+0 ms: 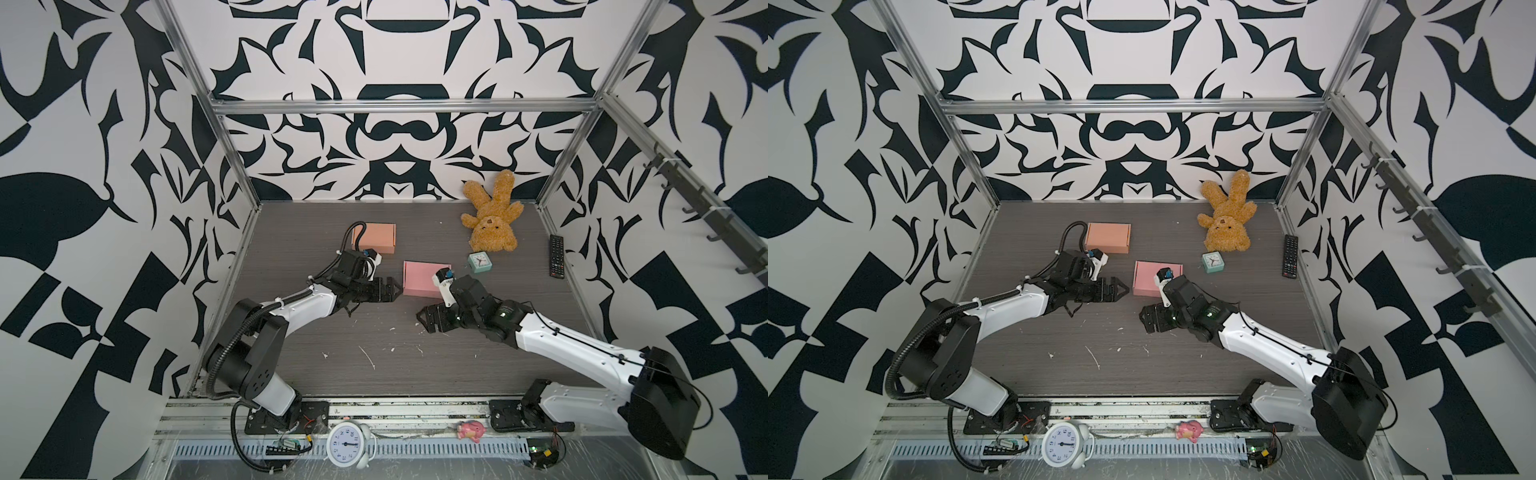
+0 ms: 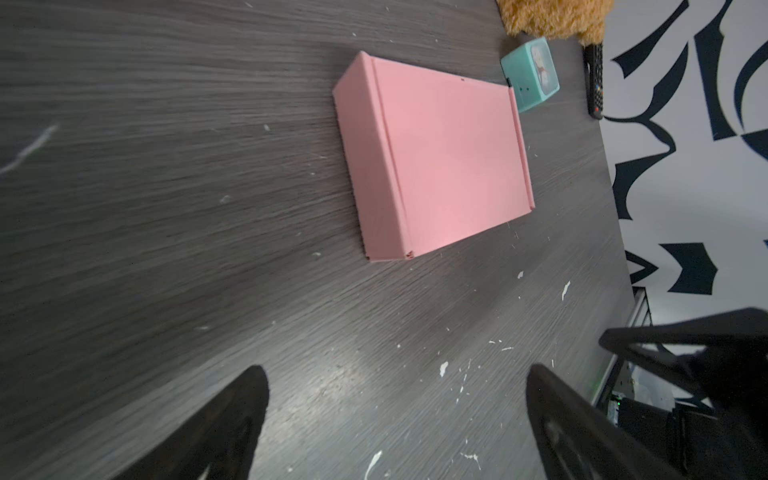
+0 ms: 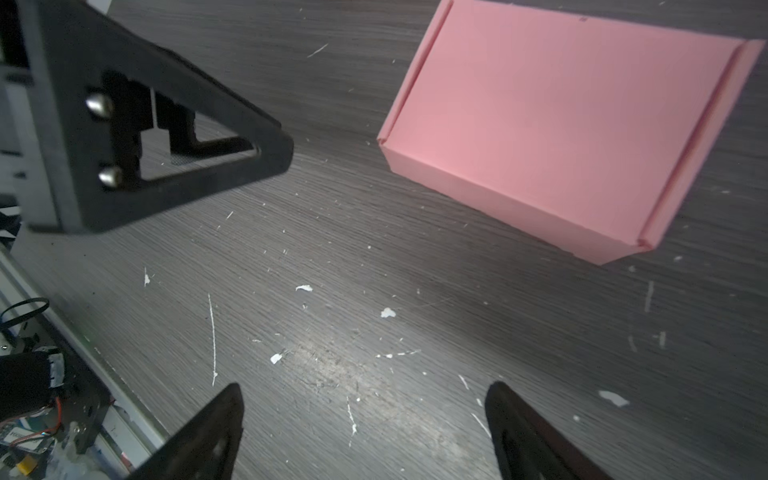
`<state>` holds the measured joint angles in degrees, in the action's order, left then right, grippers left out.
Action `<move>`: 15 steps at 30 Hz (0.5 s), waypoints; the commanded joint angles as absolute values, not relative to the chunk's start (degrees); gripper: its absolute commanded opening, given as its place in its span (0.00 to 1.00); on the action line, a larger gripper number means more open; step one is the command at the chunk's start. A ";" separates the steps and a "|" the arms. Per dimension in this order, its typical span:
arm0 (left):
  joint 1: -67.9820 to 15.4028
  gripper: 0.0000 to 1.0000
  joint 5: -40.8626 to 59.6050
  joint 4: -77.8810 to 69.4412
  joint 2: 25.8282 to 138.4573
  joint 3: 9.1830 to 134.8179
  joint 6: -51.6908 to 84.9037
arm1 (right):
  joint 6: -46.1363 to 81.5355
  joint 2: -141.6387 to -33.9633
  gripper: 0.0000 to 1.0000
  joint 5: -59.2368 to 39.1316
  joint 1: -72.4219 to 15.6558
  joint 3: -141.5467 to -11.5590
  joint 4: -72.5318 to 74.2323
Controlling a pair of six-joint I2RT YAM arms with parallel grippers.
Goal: Fold the paper box
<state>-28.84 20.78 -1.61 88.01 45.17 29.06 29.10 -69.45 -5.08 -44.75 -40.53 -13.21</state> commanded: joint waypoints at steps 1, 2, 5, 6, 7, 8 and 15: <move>-25.72 0.99 22.17 -2.28 84.69 42.01 30.15 | 33.22 -73.37 0.90 -3.24 -46.80 -39.87 -6.72; -25.13 0.99 22.23 -2.21 83.92 41.54 30.15 | 33.64 -75.23 0.90 -3.08 -47.41 -40.26 -6.14; -24.14 0.99 22.16 -0.79 82.13 41.09 29.46 | 34.68 -80.30 0.88 -3.24 -48.25 -41.29 -3.77; -23.97 0.99 22.07 -0.33 81.60 41.05 29.24 | 34.95 -81.42 0.86 -3.15 -48.21 -41.40 -2.89; -23.82 0.99 21.98 0.10 81.12 40.99 28.97 | 35.15 -82.54 0.85 -3.04 -48.21 -41.48 -1.51; -23.65 0.99 21.97 0.51 80.77 40.96 28.86 | 35.29 -83.75 0.83 -2.74 -48.23 -41.47 -0.34; -23.48 0.99 21.63 -0.09 78.01 38.56 28.94 | 35.51 -87.66 0.76 0.66 -48.18 -42.62 3.52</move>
<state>-23.75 21.02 -1.04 79.53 40.14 29.30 34.63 -87.92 -2.28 -48.10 -40.34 -0.89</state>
